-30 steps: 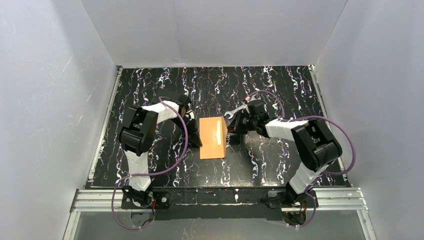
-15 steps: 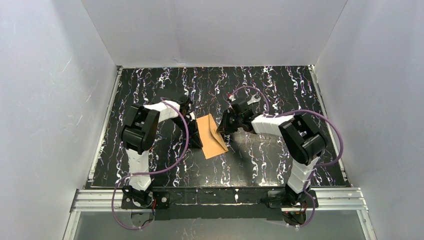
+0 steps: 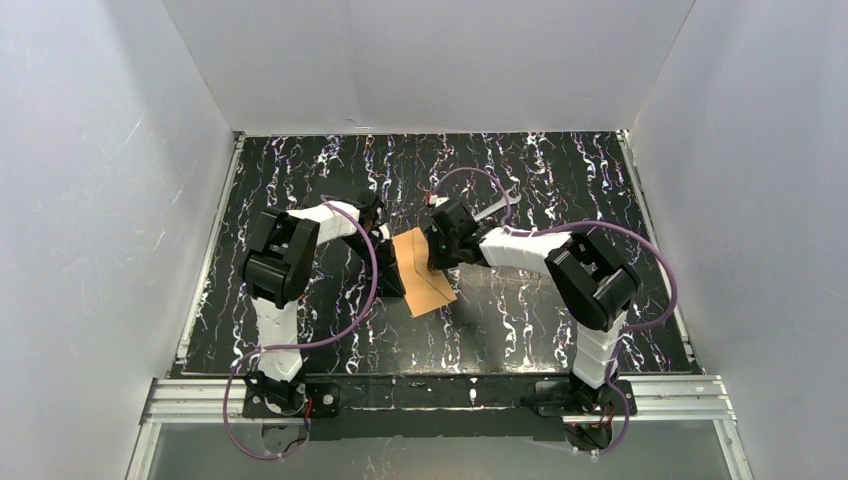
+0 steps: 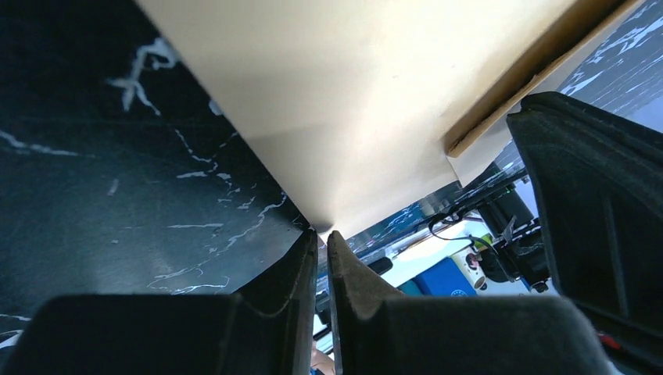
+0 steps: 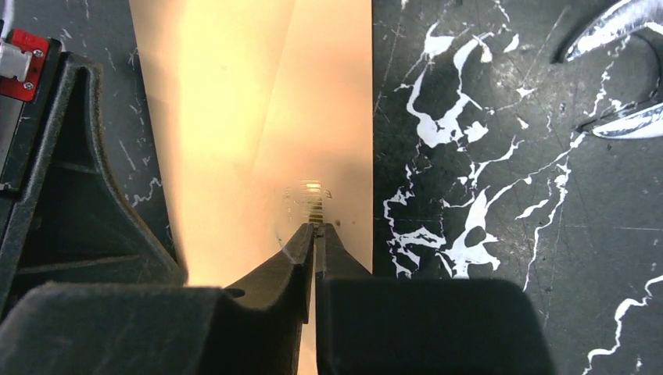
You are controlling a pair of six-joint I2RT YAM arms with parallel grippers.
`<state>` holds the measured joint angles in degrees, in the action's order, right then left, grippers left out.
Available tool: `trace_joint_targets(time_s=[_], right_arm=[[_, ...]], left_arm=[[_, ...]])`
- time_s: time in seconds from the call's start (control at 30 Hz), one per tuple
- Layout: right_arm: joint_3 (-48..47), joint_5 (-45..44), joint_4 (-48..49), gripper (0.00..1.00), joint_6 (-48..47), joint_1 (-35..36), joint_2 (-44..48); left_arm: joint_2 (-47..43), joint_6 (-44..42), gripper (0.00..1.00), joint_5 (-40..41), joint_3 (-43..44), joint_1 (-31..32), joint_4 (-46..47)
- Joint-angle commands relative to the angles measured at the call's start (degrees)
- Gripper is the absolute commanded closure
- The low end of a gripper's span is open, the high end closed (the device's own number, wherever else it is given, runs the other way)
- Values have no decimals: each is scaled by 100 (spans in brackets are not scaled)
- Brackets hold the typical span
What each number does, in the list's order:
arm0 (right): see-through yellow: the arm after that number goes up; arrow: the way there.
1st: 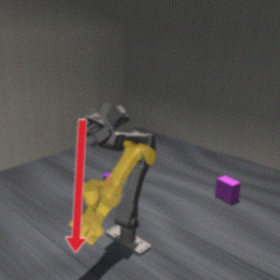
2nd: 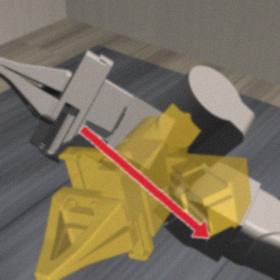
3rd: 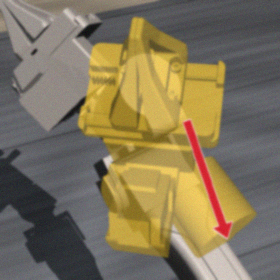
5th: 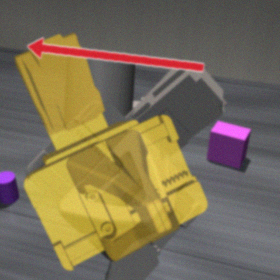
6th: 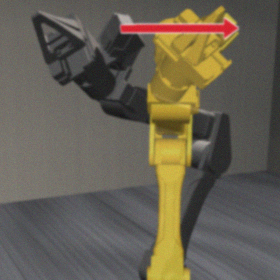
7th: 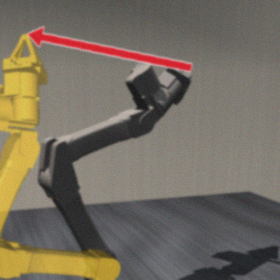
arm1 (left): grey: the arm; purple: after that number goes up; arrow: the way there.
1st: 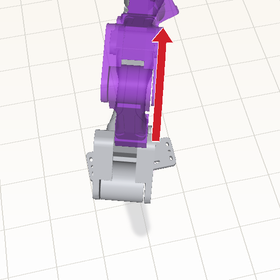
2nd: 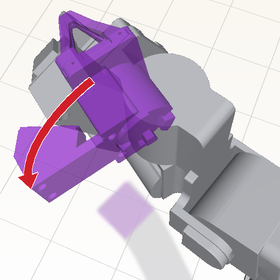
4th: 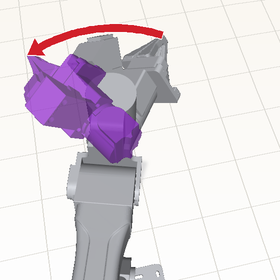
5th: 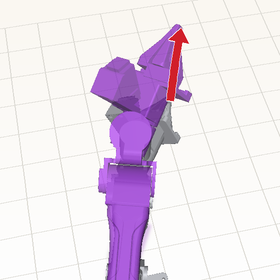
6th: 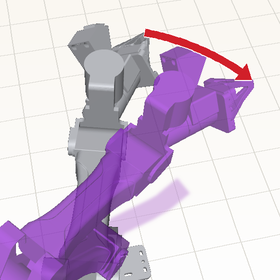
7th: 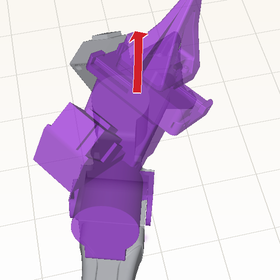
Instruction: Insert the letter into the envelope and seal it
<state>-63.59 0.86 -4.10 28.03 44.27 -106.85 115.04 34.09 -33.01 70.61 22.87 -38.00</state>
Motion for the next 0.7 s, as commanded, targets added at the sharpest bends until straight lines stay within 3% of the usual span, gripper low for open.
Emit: trace_joint_targets(time_s=[0.0,0.2,0.3,0.5,0.67], right_arm=[[-342,-1042,-789,85,-593,346,-316],[32,-1396,-873,79,-993,658,-445],[246,-1455,-792,71,-1202,708,-477],[430,-1831,-672,64,-1365,724,-527],[424,-1834,-655,69,-1327,723,-623]], left_arm=[[223,-127,91,612,-179,-2,225],[-368,-341,91,-323,253,-348,192],[-530,-235,90,-642,470,-462,352],[-282,842,84,-1434,332,-517,2026],[-68,1165,88,-1406,443,-514,2837]])
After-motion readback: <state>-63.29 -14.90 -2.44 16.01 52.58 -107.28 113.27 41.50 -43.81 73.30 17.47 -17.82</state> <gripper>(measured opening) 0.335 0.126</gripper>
